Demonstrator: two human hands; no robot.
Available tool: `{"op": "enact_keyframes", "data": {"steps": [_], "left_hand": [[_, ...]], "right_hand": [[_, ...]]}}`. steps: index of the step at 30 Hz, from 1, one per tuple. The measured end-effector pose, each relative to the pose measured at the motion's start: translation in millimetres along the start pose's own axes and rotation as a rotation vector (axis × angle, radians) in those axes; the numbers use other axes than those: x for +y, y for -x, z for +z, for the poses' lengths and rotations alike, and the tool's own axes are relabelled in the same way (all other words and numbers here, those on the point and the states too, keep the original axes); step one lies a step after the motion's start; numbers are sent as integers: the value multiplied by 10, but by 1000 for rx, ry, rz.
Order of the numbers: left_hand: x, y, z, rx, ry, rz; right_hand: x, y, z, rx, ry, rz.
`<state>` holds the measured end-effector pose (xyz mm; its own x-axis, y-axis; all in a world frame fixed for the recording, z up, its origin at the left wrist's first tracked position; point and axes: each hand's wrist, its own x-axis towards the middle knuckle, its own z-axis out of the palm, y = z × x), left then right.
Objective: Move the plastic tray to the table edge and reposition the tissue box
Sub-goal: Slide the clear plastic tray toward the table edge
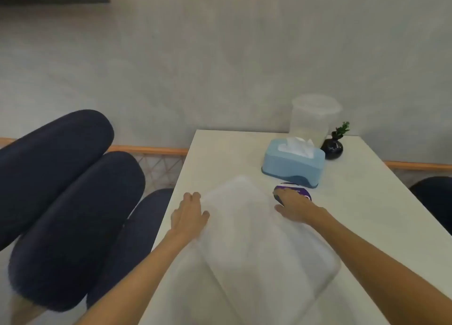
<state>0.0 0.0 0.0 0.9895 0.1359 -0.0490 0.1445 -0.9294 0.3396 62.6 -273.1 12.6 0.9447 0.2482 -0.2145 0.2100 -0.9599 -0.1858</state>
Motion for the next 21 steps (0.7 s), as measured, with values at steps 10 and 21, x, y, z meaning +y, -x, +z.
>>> {"op": "enact_keyframes", "data": {"steps": [10, 21], "left_hand": [[-244, -17, 159, -98, 411, -428], [-314, -54, 195, -48, 693, -507]], "right_hand": [[15, 1, 148, -54, 16, 100], [151, 44, 327, 3, -139, 283]]}}
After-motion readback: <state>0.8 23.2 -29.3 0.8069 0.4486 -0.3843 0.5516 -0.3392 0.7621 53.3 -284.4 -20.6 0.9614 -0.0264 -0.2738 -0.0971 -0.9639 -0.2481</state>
